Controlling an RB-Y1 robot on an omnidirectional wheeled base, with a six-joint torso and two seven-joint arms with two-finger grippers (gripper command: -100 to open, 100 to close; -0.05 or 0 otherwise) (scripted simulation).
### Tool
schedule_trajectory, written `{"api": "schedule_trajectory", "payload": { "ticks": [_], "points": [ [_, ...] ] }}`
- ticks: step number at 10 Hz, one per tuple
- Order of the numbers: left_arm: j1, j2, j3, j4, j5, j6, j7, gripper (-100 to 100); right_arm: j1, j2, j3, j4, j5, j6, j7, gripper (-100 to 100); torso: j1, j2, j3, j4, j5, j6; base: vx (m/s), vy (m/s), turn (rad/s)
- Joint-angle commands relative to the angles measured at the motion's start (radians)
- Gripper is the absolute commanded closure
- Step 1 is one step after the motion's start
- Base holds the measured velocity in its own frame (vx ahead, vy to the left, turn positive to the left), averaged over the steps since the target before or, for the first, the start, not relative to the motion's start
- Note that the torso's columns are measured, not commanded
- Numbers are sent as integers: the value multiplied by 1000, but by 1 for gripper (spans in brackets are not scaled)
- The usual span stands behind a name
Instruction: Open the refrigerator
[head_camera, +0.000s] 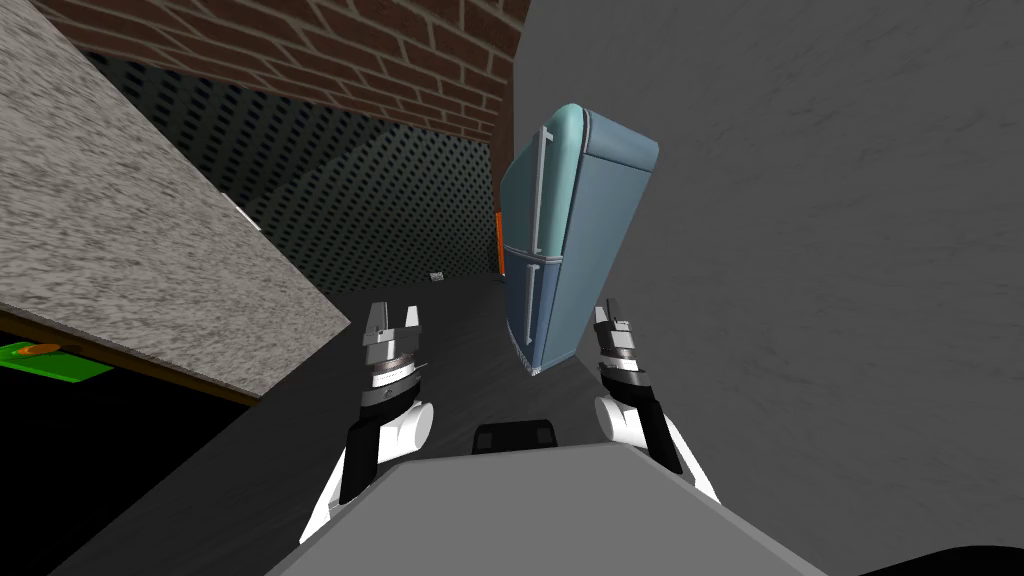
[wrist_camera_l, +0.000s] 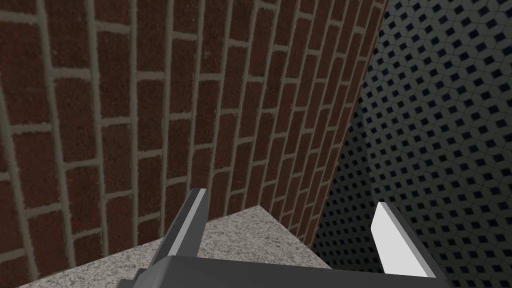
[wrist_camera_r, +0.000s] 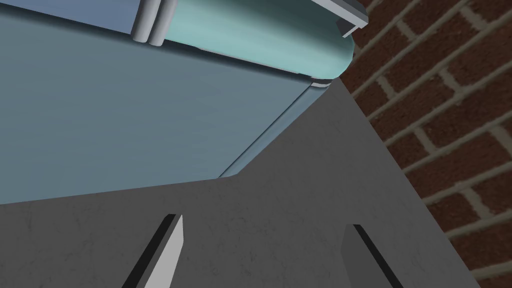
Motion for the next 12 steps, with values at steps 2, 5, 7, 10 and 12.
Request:
{"api": "schedule_trajectory", "payload": {
  "ticks": [2, 5, 7, 10, 12],
  "points": [
    [0, 0, 0, 0, 0, 0, 0, 0, 0, 0, 0, 0, 0, 0, 0, 0, 0, 104, -209, 105, 0, 0, 0, 0, 0],
    [0, 0, 0, 0, 0, 0, 0, 0, 0, 0, 0, 0, 0, 0, 0, 0, 0, 322, -644, 322, 0, 0, 0, 0, 0],
    [0, 0, 0, 0, 0, 0, 0, 0, 0, 0, 0, 0, 0, 0, 0, 0, 0, 470, -939, 470, 0, 0, 0, 0, 0],
    [0, 0, 0, 0, 0, 0, 0, 0, -3, -45, -7, 6, 5, 1, 6, -100, 0, 691, -1382, 691, 0, 0, 2, 1, 7],
    [0, 0, 0, 0, 0, 0, 0, 0, -9, -105, -23, 19, 16, 2, 19, -100, 0, 735, -1470, 734, 0, 0, -1, 10, 38]
  ]
}}
